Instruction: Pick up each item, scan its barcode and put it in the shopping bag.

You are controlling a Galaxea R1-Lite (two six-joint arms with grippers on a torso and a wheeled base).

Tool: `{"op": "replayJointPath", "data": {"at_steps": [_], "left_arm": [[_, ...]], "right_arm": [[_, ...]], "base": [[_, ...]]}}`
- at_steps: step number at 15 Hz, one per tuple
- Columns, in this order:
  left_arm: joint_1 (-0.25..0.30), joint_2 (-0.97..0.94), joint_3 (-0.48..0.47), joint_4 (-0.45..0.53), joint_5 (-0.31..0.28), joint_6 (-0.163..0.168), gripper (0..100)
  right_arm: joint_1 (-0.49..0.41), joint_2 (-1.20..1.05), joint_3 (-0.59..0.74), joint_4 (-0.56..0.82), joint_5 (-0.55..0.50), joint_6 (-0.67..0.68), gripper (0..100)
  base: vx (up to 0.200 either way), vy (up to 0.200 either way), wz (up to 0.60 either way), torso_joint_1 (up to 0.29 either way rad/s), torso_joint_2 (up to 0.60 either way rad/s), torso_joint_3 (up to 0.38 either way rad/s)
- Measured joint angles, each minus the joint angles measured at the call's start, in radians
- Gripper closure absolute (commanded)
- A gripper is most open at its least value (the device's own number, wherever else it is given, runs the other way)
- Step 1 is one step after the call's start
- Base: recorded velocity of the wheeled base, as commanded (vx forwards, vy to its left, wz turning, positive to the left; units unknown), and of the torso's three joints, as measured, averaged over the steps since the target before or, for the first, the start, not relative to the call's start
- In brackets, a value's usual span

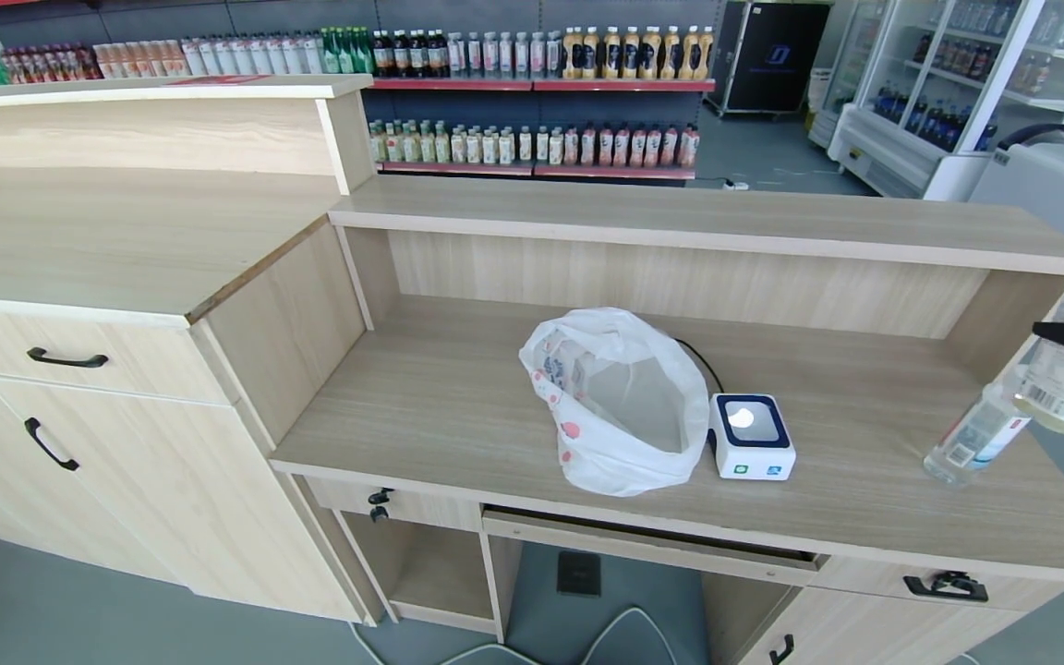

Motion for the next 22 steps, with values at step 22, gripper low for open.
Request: {"op": "replayJointPath", "data": {"at_steps": [22], "left_arm": [[0.0, 0.0, 0.0, 0.0, 0.0, 0.0, 0]], "right_arm": [[0.459, 0.238, 0.116, -0.637, -0.54, -0.057, 100]], "base": [[0.0, 0.0, 0.22, 0.001, 0.0, 0.001]]}}
